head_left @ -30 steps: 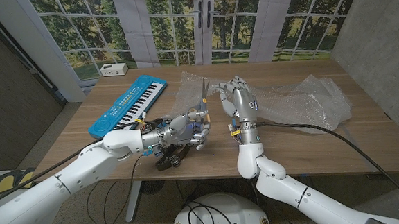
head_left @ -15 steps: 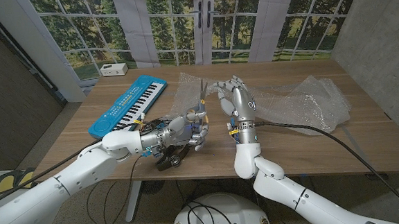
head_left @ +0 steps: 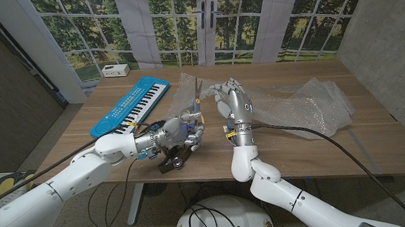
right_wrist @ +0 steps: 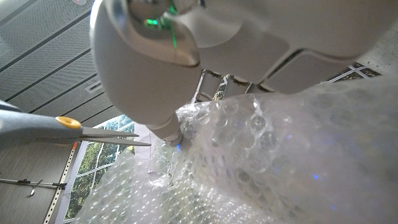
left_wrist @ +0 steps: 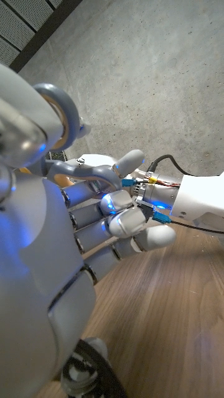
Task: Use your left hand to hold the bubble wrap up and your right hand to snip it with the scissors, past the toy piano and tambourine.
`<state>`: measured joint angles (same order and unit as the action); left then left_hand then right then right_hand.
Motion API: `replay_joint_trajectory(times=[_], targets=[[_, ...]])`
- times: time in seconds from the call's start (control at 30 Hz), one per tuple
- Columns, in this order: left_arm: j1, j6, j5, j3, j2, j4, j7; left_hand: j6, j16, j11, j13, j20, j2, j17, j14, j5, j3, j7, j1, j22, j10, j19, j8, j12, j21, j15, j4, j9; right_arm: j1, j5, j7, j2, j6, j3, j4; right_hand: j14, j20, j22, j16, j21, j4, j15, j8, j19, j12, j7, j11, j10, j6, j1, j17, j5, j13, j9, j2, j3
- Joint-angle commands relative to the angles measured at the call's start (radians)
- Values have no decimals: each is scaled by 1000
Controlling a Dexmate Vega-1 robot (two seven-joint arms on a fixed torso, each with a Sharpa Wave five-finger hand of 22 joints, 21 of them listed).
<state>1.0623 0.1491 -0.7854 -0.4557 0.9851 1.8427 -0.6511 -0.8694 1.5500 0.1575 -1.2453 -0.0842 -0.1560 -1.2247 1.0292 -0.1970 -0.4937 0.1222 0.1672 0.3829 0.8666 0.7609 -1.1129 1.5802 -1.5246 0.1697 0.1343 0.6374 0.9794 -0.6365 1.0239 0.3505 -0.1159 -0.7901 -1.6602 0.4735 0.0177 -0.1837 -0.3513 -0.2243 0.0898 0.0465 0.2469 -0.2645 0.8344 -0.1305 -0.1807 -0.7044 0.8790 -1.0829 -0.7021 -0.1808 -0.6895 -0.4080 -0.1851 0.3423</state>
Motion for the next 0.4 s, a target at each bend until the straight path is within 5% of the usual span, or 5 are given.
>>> replay_joint_trajectory(times=[0.03,0.4], targets=[[18,-18,5,3,14,9,28,-69,1,39,-3,-24,-4,-2,5,-5,-1,-120,-2,-1,5,6,8,2,-1,35,4,-1,16,12,4,19,0,20,-30,10,2,-2,3,-6,9,191,-2,-12,6,2,-13,-20,10,-3,-4,0,1,-1,7,1],[11,-19,14,-3,4,-3,35,-72,-4,41,-2,-23,-2,2,0,-5,-3,-120,-2,-4,2,4,18,2,1,35,6,-3,28,-7,13,27,-8,22,-40,12,1,-2,5,-6,12,191,-4,-14,6,2,-15,-23,10,-2,-7,1,3,-1,8,-1]])
